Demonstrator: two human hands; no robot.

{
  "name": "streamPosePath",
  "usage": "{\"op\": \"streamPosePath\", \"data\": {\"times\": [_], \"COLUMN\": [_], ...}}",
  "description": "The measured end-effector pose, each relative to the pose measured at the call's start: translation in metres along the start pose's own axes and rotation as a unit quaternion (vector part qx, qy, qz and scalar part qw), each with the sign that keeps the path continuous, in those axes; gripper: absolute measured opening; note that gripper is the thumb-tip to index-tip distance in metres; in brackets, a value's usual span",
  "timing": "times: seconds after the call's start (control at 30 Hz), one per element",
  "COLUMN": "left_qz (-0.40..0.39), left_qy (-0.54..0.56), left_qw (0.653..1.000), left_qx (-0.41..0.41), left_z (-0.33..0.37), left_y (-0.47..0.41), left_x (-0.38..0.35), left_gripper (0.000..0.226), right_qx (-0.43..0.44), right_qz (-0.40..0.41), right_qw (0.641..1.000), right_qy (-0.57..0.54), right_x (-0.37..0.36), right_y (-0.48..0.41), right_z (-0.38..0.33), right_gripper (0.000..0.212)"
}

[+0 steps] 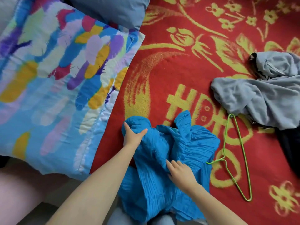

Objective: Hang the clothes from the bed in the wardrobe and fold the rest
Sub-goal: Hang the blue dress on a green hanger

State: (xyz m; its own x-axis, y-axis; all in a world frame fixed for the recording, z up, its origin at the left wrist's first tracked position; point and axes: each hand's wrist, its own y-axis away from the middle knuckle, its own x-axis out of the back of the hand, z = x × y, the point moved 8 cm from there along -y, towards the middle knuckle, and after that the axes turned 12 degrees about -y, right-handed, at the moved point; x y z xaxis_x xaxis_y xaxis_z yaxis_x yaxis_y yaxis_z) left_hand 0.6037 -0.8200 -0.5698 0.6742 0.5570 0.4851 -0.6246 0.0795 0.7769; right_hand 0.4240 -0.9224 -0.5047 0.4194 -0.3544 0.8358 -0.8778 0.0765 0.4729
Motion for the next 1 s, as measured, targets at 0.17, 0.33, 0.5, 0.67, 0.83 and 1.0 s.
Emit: {"op": "streamPosePath", "data": {"times": [0.17, 0.33, 0.5, 0.67, 0.83, 1.0], "left_qz": [-0.029, 0.027, 0.063, 0.122, 0.189, 0.267], "left_qy": [-0.165, -0.118, -0.089, -0.028, 0.042, 0.124], "left_qw": [0.983, 0.986, 0.985, 0.985, 0.970, 0.924], "left_qx": [-0.070, -0.111, -0.133, -0.122, -0.146, -0.246], "left_z": [-0.020, -0.060, -0.090, -0.098, -0.052, 0.051], "left_y": [0.039, 0.084, 0.106, 0.119, 0.134, 0.172], "left_x": [-0.011, 0.005, 0.017, 0.037, 0.073, 0.142], "left_gripper": [0.052, 0.014, 0.005, 0.007, 0.019, 0.017], "right_qx": [-0.056, -0.124, -0.246, -0.306, -0.342, -0.222], "right_qz": [0.091, 0.243, -0.046, -0.001, 0.217, 0.385], "right_qw": [0.993, 0.957, 0.964, 0.944, 0.785, 0.671], "right_qy": [-0.047, -0.102, -0.087, -0.124, -0.469, -0.593], "right_x": [0.023, 0.071, 0.034, 0.036, 0.097, 0.236], "right_y": [0.015, -0.020, -0.061, -0.027, 0.007, 0.042], "right_z": [0.006, 0.027, 0.065, 0.087, 0.112, 0.112], "right_gripper": [0.032, 0.032, 0.064, 0.009, 0.034, 0.039]}}
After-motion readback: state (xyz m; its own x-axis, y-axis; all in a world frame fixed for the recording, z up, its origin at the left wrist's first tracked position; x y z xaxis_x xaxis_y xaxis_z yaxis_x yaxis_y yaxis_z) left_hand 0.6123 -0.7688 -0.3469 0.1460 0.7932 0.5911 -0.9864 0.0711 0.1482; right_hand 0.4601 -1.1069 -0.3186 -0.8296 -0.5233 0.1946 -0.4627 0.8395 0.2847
